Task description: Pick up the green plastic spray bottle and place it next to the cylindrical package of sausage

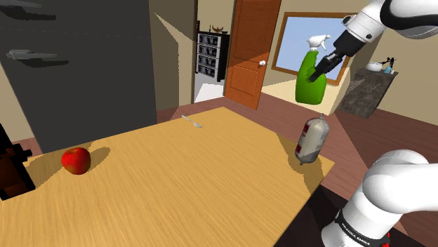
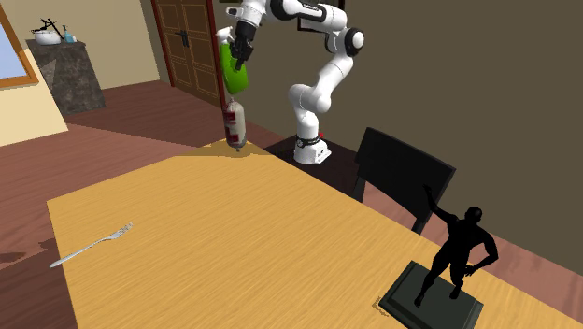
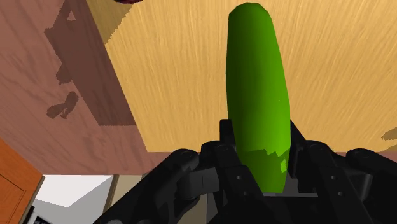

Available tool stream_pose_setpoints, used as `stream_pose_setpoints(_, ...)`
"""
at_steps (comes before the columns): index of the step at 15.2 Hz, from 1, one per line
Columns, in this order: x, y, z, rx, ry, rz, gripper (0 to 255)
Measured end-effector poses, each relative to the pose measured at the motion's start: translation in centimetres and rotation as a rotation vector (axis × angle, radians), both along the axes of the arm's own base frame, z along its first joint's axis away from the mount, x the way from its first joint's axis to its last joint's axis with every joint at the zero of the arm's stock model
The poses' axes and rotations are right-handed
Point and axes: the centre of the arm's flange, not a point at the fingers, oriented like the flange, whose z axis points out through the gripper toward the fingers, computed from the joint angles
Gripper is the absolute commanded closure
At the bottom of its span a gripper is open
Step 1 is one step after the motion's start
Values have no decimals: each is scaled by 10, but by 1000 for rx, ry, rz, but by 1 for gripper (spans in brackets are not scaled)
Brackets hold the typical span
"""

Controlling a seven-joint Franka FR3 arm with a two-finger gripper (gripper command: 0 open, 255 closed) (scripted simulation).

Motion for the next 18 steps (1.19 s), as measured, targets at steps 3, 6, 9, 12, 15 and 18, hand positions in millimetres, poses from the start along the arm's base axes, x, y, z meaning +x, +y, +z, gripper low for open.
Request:
stream_pose_setpoints(3,-14,-39,3,0,0,0,255)
stream_pose_setpoints(6,-24,-76,0,0,0,0,255)
stream_pose_setpoints(9,-37,-116,-1,0,0,0,255)
stream_pose_setpoints(12,-49,-149,2,0,-1,1,255)
stream_pose_setpoints(15,-63,-192,3,1,0,0,255)
stream_pose_setpoints(18,-76,-227,1,1,-1,1,255)
